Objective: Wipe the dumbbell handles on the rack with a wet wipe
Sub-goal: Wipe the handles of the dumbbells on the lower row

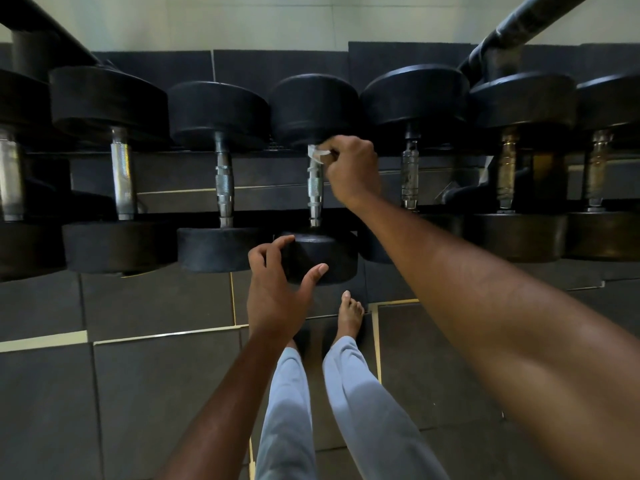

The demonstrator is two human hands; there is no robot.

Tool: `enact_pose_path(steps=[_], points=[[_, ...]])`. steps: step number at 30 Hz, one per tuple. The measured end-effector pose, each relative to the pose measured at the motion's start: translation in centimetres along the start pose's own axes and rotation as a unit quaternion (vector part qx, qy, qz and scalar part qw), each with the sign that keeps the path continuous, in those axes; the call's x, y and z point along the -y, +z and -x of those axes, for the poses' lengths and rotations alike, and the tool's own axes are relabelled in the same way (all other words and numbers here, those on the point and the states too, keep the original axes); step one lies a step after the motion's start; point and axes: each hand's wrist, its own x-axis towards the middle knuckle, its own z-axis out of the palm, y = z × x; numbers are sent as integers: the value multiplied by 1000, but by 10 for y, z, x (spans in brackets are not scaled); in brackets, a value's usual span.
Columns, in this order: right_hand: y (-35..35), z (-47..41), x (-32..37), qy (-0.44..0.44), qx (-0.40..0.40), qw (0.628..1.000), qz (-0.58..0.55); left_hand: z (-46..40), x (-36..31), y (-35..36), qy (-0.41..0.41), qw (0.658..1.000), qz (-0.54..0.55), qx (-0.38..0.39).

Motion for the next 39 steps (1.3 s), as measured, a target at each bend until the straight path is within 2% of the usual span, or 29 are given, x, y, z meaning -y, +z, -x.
enact_pose_path(steps=[8, 12, 14, 16, 18, 24, 30, 32, 34, 36, 39], points=[[11, 8, 2, 45, -30, 995, -88, 1, 0, 0, 1, 1000, -9, 1], [18, 4, 3, 140, -40, 979, -142, 0, 0, 0, 0, 1000, -12, 0], [25, -1, 2, 227, -39, 956, -182, 1, 0, 0, 0, 1000, -12, 0], [30, -8, 1, 333, -36, 905, -264, 1, -1, 0, -4, 1000, -12, 3], [36, -15, -5, 395, -21, 854, -339, 0, -1, -1, -4, 1000, -12, 4], [21, -17, -1, 407, 75, 810, -415, 0, 1, -1, -7, 1000, -12, 6], [12, -17, 1, 418, 144, 788, -428, 0, 3, 0, 1, 1000, -14, 5], [10, -10, -2, 429, 154, 794, -402, 0, 3, -1, 1, 1000, -13, 2], [10, 1, -7, 448, 177, 785, -388, 0, 2, -1, 1, 1000, -11, 1], [14, 9, -14, 454, 208, 800, -333, 0, 0, -1, 0, 1000, -11, 3], [21, 16, -16, 438, 205, 831, -274, -1, -1, -3, -3, 1000, -13, 6]])
